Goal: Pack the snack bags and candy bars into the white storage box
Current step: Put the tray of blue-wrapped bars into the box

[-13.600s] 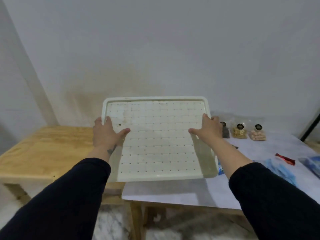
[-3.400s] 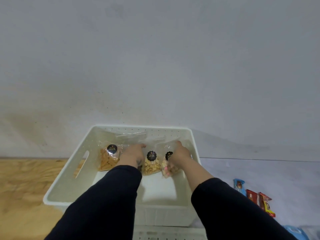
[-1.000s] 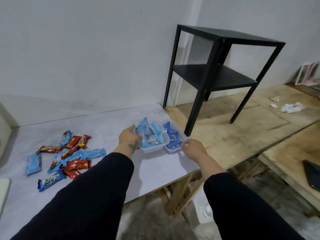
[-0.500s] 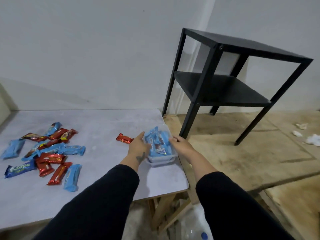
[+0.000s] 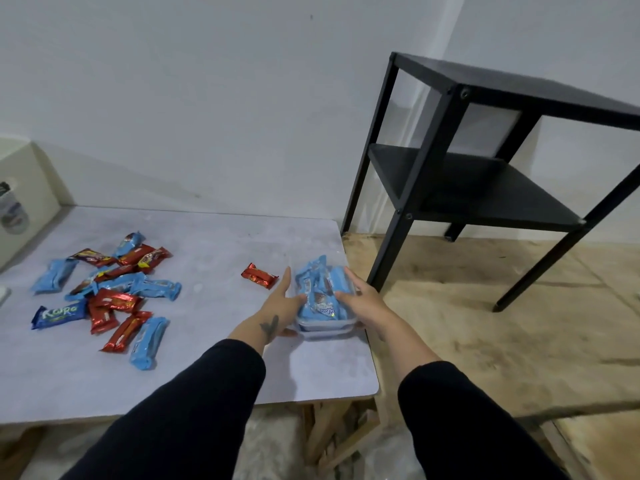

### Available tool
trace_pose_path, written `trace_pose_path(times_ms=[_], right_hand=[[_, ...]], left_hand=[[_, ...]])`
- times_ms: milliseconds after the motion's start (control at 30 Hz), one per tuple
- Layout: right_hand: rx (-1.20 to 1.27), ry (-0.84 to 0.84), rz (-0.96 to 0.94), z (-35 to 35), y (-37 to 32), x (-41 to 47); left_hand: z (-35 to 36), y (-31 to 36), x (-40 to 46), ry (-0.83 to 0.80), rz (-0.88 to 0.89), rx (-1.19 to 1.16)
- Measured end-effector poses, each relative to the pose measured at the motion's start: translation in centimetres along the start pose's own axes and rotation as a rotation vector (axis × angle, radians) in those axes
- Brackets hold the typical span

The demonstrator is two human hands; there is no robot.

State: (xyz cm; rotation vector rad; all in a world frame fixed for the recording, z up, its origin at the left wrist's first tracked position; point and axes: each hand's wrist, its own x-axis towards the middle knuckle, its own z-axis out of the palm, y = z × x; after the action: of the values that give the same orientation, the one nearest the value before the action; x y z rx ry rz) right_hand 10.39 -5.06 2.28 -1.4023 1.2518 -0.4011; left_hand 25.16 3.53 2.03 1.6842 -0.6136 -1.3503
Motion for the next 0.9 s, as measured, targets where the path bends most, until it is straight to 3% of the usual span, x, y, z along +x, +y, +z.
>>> trace_pose_path(times_ms=[367,600,900], right_hand=[[-0.085,-0.102,-0.096,6.2,-5.4,-0.6],[-0.051,-0.191,-0.207,15.8,-11.0,-1.7],[-0.023,-0.252,-0.334,32.1,-20.2,-5.1]], left_hand=[[-7.6,1.3,-3.0,0.139,0.045,0.024],[-18.5,1.7,-6.6,0.228,0.109,-0.102],[-36.1,3.7,-14.4,0.362,0.241,0.044]])
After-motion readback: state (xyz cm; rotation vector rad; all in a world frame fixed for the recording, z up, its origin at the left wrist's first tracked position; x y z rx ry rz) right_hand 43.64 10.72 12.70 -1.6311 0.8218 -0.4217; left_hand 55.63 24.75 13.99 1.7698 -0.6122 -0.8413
